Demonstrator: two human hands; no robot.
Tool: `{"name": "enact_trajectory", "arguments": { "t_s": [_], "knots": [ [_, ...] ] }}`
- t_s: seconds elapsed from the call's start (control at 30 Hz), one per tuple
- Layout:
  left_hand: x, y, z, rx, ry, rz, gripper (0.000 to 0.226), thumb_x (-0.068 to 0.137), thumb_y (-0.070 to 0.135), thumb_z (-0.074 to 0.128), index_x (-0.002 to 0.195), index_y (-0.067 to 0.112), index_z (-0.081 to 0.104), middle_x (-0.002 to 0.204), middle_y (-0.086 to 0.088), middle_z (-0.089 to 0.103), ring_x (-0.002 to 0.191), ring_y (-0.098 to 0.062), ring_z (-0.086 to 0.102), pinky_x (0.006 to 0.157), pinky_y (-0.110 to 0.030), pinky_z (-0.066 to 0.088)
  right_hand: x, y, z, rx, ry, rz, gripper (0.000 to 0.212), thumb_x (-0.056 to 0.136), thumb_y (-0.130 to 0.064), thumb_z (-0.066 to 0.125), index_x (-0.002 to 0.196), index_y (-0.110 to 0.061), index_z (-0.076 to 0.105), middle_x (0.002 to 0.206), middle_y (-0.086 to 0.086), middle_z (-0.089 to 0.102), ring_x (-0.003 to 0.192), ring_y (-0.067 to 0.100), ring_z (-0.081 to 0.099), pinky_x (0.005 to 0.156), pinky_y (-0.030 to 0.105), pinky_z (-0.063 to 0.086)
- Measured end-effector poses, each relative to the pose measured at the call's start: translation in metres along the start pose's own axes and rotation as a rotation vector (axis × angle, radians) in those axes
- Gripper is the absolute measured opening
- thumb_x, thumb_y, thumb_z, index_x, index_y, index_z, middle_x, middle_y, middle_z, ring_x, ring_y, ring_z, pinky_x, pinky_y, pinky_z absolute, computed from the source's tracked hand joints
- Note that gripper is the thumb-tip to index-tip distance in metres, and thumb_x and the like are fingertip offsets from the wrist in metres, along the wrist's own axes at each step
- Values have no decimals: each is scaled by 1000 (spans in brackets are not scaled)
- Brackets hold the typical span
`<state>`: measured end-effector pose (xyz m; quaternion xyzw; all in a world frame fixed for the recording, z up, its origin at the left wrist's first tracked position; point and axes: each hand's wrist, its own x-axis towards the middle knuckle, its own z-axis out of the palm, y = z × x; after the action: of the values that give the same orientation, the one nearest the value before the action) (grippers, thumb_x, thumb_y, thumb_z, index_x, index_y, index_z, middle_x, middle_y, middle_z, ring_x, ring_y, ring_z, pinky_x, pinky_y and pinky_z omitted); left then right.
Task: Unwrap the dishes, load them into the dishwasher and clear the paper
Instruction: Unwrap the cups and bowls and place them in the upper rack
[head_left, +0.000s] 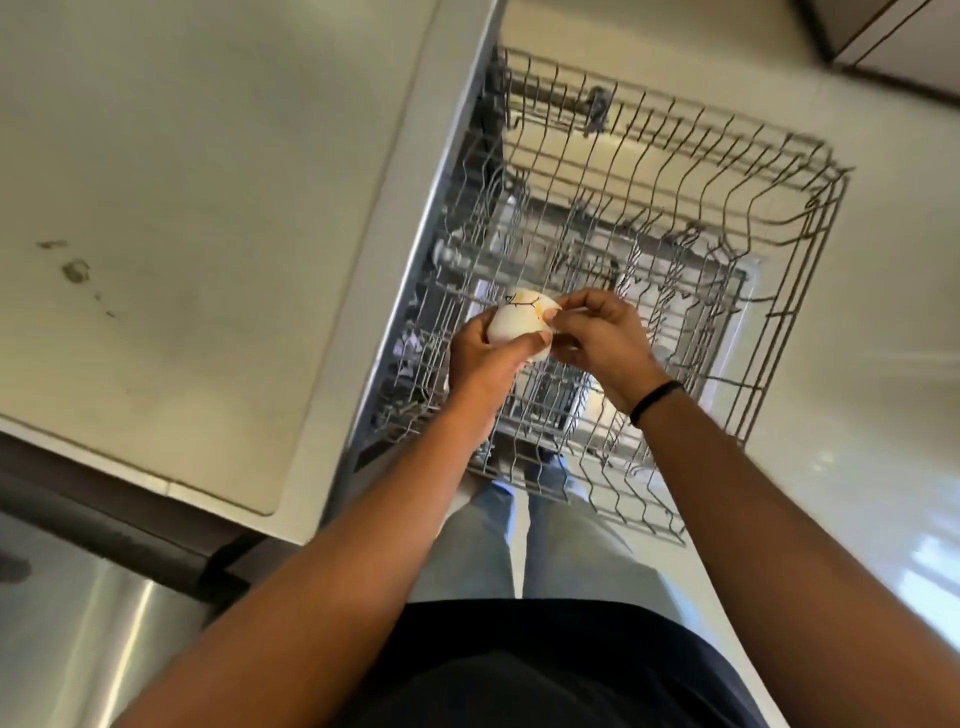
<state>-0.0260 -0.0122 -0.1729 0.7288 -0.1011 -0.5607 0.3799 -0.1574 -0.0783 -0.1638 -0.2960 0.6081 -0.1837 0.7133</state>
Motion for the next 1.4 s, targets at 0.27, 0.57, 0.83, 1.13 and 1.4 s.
{"name": "enact_trajectory", "arguments": {
  "t_s": [0.27, 0.57, 0.83, 1.13, 1.4],
  "knots": [
    [36, -25, 15, 64, 155, 186, 59, 71, 14, 88, 124, 20, 63, 118, -1, 69, 96, -12, 70, 71, -22, 58, 58, 29, 18, -47, 24, -2, 35, 82, -17, 82, 108, -16, 59, 113, 4, 68, 105, 24, 69, 86, 51, 60],
    [91, -16, 6, 87, 327, 328, 63, 66, 24, 92, 122, 12, 67, 112, -2, 73, 97, -12, 71, 77, -29, 61, 113, 21, 44, -50, 86, -133, 69, 62, -39, 94, 113, -10, 59, 96, -2, 65, 98, 22, 71, 81, 47, 62],
    [135, -15, 3, 243, 388, 360, 49, 71, 21, 89, 117, 13, 74, 102, 5, 75, 81, 8, 67, 66, -15, 55, 169, 28, 62, -166, 90, -96, 63, 53, -49, 93, 93, -13, 62, 89, 7, 69, 94, 30, 71, 76, 52, 61],
    [149, -18, 4, 284, 468, 361, 56, 65, 41, 92, 113, 18, 75, 100, 7, 76, 84, 1, 71, 66, -19, 58, 175, 35, 64, -212, 138, -92, 60, 54, -71, 80, 69, -16, 62, 68, 11, 69, 63, 32, 66, 65, 62, 57],
    [150, -19, 3, 289, 443, 346, 67, 61, 36, 94, 119, 12, 70, 109, 2, 75, 95, -3, 72, 77, -30, 62, 175, 27, 60, -136, 115, 14, 58, 75, -55, 82, 87, 0, 72, 77, 15, 76, 67, 28, 74, 63, 49, 63]
  ]
}}
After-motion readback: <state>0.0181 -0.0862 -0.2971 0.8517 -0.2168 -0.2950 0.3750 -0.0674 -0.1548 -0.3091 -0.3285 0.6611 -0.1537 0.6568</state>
